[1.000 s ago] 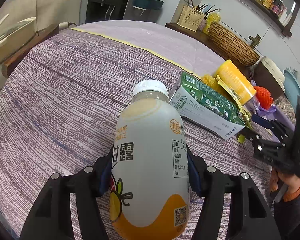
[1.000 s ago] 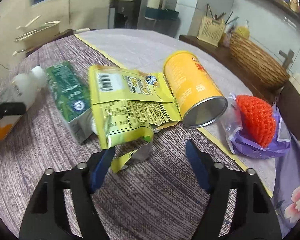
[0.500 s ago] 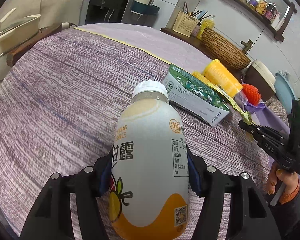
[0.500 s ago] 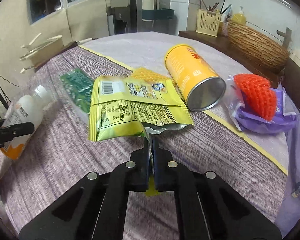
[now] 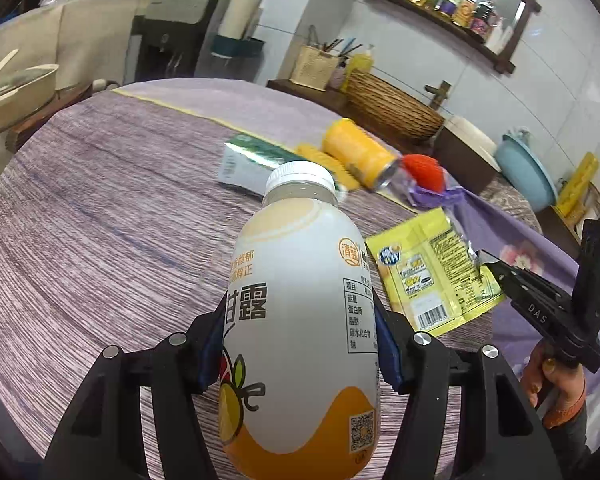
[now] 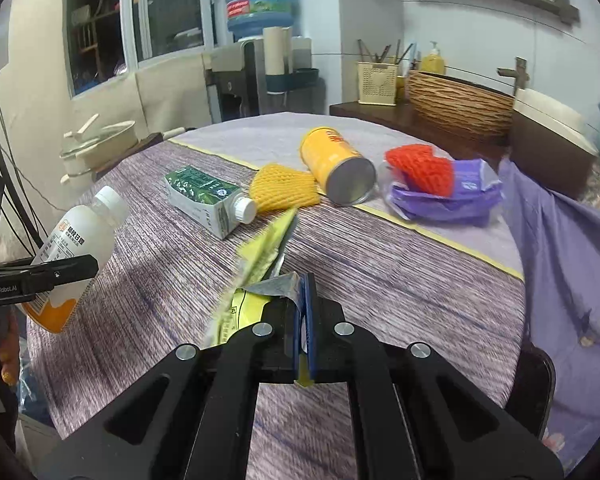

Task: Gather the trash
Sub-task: 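Carry bottle and yellow bag over the black bin and open both tools, then move both open tools back over the table, then grasp the green milk carton with left while right grasps the orange mesh net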

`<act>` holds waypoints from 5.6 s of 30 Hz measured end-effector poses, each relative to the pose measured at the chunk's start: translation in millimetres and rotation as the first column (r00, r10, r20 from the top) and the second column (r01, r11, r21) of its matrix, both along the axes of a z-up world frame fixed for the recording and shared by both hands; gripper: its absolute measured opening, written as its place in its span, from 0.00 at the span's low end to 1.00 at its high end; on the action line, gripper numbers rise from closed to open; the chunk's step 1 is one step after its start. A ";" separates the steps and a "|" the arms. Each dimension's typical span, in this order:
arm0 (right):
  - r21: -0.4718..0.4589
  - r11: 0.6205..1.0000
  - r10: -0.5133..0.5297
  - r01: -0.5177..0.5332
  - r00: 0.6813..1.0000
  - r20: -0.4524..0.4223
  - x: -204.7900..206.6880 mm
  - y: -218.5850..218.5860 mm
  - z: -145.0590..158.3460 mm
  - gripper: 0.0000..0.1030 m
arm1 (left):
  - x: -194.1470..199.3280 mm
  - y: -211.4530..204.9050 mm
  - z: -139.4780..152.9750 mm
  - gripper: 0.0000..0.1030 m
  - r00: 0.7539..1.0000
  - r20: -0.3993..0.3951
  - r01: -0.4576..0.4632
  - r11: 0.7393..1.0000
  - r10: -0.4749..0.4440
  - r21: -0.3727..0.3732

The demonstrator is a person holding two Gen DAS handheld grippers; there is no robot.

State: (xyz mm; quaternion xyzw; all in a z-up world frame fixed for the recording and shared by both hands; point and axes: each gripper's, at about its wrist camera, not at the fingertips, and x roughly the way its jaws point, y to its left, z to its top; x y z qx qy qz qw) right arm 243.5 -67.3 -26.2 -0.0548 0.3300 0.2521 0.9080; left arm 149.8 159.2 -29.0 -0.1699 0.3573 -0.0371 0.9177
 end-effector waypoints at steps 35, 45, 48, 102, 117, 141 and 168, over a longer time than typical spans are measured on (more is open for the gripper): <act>-0.041 0.823 -0.563 0.566 0.806 -0.185 -51.6 -295.8 -107.7 0.03 | 35.8 -300.2 -43.6 0.59 0.823 -0.036 0.567 0.824 -0.567 0.000; -0.186 0.840 -0.543 0.510 0.780 -0.311 -5.9 -288.7 -181.3 0.21 | 43.9 -318.7 -72.8 0.59 0.798 -0.115 0.596 0.803 -0.591 0.010; -0.218 0.832 -0.555 0.511 0.772 -0.309 -4.2 -290.1 -186.6 0.62 | 47.2 -322.0 -78.8 0.59 0.794 -0.131 0.600 0.800 -0.593 0.015; -0.041 0.722 -0.684 0.691 0.703 -0.194 -97.1 -343.0 -103.6 0.76 | 22.8 -339.9 -44.6 0.95 0.774 -0.024 0.629 0.766 -0.632 0.133; -0.006 0.921 -0.387 0.391 0.910 -0.149 -51.6 -204.5 -69.4 0.78 | 6.3 -192.1 -12.5 0.95 0.922 0.040 0.369 0.905 -0.386 0.213; -0.157 0.982 -0.092 0.101 0.994 0.067 86.7 -33.3 7.1 0.78 | 27.0 1.2 3.7 0.95 0.994 0.005 0.098 0.940 -0.105 0.327; -0.223 0.962 -0.123 0.155 0.981 0.151 169.2 3.0 5.4 0.17 | 134.7 9.9 -3.4 0.95 0.879 -0.128 0.428 0.639 -0.460 0.639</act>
